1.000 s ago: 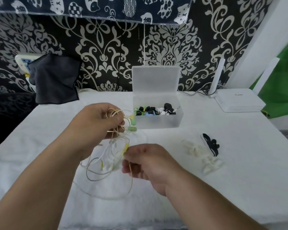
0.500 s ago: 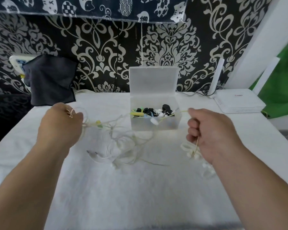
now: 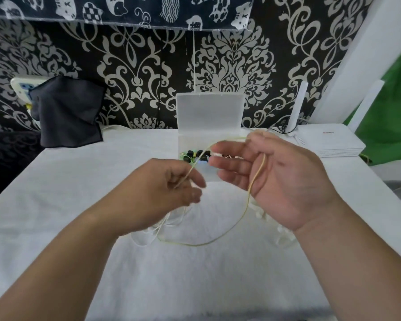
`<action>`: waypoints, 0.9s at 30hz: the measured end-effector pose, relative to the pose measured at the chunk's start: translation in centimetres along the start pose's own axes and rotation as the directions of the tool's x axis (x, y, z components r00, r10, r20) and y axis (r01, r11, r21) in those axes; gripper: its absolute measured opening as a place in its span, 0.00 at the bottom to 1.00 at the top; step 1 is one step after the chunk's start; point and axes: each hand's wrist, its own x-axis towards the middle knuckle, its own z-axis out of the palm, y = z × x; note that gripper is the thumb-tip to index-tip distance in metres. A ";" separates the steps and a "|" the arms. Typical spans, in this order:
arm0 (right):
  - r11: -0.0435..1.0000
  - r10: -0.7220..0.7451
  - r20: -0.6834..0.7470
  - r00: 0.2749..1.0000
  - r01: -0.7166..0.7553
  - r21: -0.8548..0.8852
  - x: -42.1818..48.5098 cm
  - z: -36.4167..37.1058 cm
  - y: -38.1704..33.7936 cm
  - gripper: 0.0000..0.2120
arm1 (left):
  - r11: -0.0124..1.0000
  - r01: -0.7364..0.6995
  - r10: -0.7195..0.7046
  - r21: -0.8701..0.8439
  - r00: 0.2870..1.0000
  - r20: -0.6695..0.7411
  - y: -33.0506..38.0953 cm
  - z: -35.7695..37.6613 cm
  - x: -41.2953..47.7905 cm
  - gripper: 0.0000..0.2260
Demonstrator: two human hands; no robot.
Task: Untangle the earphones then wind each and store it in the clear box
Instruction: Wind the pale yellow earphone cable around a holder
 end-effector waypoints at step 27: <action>0.906 -0.171 -0.564 0.808 0.353 0.231 1.4 -3.5 -1.9 0.10 | 0.973 0.217 -0.178 -0.083 0.925 0.337 0.7 3.0 -0.7 0.30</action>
